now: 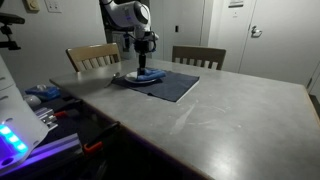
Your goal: Use the blue towel to wipe the white plate
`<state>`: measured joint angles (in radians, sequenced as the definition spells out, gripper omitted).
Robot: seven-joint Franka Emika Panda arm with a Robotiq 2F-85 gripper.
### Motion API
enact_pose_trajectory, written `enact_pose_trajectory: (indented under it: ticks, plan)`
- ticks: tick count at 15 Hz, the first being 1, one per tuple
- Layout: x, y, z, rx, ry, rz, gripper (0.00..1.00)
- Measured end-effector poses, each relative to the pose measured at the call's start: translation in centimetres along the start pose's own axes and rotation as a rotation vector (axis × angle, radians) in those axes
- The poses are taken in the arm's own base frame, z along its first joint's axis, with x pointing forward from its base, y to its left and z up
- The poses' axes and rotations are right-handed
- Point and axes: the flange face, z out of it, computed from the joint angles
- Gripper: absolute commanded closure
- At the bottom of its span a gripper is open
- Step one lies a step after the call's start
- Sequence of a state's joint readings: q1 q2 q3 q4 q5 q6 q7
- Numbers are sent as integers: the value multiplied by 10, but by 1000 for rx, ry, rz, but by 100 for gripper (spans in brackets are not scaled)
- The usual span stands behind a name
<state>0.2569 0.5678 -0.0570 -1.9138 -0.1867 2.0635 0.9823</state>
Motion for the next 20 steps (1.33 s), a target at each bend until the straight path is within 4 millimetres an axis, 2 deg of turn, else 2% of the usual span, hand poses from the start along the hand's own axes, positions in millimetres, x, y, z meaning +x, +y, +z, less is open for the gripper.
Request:
enact_pose_trajectory:
  ticks: [5,10,13,16,20]
  plan:
    - [2,-15,-31,93,57,-6,98]
    - [3,-22,-106,232,163,-34,98]
    - [-9,-37,-140,319,227,-100,98]
    - [-29,-56,-153,374,256,-189,98]
    - [-46,-80,-144,377,262,-274,98]
